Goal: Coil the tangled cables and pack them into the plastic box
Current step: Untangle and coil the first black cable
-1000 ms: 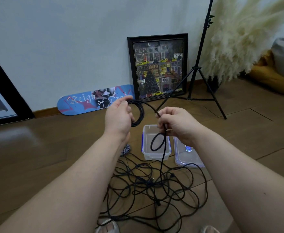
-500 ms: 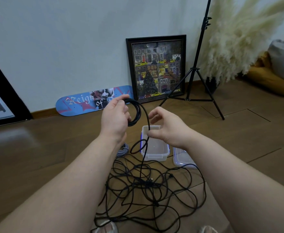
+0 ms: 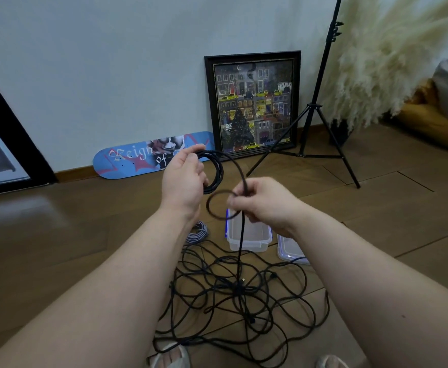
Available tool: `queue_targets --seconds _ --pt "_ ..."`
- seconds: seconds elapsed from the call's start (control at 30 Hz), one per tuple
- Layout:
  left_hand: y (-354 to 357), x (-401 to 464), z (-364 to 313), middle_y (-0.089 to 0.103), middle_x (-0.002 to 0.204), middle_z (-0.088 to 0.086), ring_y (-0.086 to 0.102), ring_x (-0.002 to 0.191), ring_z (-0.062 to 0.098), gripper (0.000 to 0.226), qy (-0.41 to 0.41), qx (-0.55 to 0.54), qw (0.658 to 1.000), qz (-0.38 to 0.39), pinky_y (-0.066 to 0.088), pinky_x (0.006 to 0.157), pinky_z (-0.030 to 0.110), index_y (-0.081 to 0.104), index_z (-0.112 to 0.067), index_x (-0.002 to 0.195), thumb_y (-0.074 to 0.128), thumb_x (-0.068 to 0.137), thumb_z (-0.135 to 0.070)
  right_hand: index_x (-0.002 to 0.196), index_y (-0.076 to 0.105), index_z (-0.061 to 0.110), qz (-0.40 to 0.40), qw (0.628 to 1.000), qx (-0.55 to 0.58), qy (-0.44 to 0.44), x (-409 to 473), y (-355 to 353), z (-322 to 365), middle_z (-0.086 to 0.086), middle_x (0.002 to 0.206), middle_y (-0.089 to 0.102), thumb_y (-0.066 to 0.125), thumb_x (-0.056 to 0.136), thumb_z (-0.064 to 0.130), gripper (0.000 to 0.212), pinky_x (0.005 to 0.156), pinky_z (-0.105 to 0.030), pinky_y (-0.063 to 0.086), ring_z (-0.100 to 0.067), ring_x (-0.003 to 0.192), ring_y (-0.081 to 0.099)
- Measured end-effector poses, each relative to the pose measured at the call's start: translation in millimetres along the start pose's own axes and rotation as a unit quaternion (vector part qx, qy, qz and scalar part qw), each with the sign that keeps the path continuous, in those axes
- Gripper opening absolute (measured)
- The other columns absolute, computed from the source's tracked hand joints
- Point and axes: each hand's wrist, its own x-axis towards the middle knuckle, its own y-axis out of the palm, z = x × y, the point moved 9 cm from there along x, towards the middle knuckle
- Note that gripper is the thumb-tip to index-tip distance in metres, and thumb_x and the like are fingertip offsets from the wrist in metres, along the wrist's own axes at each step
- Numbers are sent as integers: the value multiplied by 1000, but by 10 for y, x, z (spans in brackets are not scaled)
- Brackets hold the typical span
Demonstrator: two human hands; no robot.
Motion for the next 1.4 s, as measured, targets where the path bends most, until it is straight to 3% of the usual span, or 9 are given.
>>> queue_targets --seconds 0.13,0.33,0.53,0.67,0.8,0.93,1.17,1.3,1.4 --pt "3 -31 26 34 51 -11 31 47 5 30 4 28 1000 10 31 48 15 61 -12 106 32 102 -3 81 61 10 -78 982 172 -4 2 -195 74 -3 68 65 69 87 12 10 51 -22 43 -8 49 49" --pt "158 -124 80 46 47 -10 45 50 8 30 -17 14 999 40 40 54 20 63 -18 99 35 104 -8 76 66 5 -132 976 171 -8 4 -184 41 -3 63 64 65 92 21 23 52 -24 47 -12 49 56" --pt "182 -144 64 42 45 -13 33 41 4 31 -15 9 998 58 28 52 23 61 -14 97 32 105 -7 72 68 6 -120 993 14 -3 8 -220 25 -9 72 68 63 91 21 25 52 -20 38 -7 50 47" --pt "211 -147 2 52 48 -14 32 41 0 31 16 78 994 78 25 47 19 60 -14 94 32 105 -6 82 63 11 -146 986 -36 -77 -2 -306 200 -9 73 63 68 85 16 7 64 -37 48 -19 62 56" --pt "243 -157 -7 65 83 2 55 64 1 31 44 136 984 103 37 51 8 63 -15 95 34 105 -7 101 56 22 -202 943 -201 -170 -120 -319 437 8 66 55 71 85 32 24 58 -23 41 -7 61 50" --pt "253 -158 -6 64 88 5 53 68 7 32 58 149 981 112 37 53 9 63 -19 94 35 105 -9 87 56 15 -228 899 -270 -259 -241 -260 579 13 61 47 68 89 29 18 54 -24 34 -3 55 42" --pt "353 -205 38 36 50 -14 29 46 2 27 63 116 983 124 25 46 19 62 -15 98 36 106 -16 73 56 5 -268 935 -158 -168 -113 -342 376 5 60 49 62 92 27 30 61 -36 39 -16 63 45" --pt "324 -168 3 39 48 -15 32 49 5 23 83 145 978 121 28 52 28 64 -24 97 44 97 -33 78 57 8 -231 961 -72 -135 -24 -337 292 -3 71 59 63 92 25 22 66 -38 46 -16 67 50" --pt "246 -121 -30 46 49 -18 36 54 7 22 98 170 974 108 30 55 28 65 -24 98 44 100 -28 93 57 15 -184 974 -3 -132 -12 -335 303 -10 84 68 68 89 21 13 61 -27 43 -6 62 54"
